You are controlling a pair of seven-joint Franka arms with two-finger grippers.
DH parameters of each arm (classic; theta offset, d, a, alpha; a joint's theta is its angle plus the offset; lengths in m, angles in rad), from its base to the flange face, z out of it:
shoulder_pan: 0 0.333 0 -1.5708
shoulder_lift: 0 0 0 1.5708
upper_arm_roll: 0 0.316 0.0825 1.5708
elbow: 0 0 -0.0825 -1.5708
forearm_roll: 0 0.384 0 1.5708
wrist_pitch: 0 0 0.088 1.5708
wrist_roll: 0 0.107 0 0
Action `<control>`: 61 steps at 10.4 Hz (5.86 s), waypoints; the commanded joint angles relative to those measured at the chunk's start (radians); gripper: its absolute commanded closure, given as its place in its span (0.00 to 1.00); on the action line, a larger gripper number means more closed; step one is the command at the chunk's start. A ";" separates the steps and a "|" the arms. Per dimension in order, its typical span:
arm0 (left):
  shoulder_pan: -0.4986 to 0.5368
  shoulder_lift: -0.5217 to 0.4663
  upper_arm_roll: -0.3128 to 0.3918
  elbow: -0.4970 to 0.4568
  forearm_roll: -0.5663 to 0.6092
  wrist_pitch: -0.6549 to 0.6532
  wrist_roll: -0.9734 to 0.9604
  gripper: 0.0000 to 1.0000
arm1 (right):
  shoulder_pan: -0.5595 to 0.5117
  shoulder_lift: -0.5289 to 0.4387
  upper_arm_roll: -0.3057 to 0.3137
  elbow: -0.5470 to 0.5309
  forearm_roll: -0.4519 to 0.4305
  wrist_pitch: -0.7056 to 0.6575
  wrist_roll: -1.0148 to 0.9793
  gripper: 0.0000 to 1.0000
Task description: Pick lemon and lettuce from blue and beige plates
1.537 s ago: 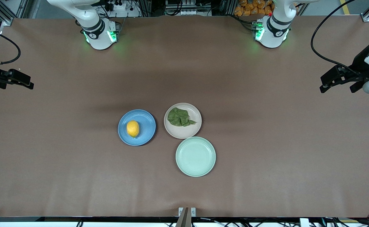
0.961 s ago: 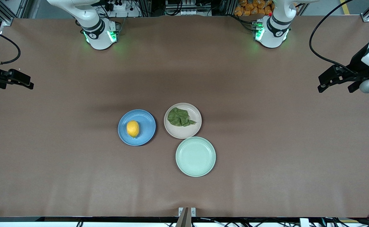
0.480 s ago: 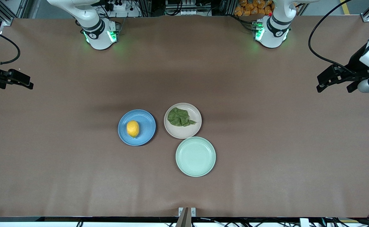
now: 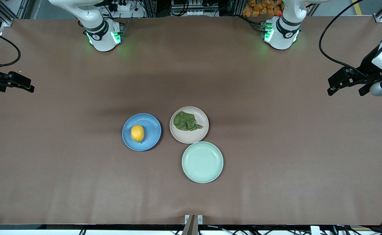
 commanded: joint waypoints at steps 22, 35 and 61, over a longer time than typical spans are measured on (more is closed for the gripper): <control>0.001 0.080 -0.002 0.000 -0.019 0.052 0.001 0.00 | -0.008 -0.009 0.003 -0.001 -0.012 -0.002 0.014 0.00; -0.221 0.263 -0.003 0.006 -0.016 0.183 -0.267 0.00 | -0.008 -0.009 0.003 -0.001 -0.011 -0.002 0.014 0.00; -0.637 0.741 0.004 0.006 -0.006 0.853 -0.644 0.00 | 0.118 0.145 0.009 -0.010 0.106 0.141 0.119 0.00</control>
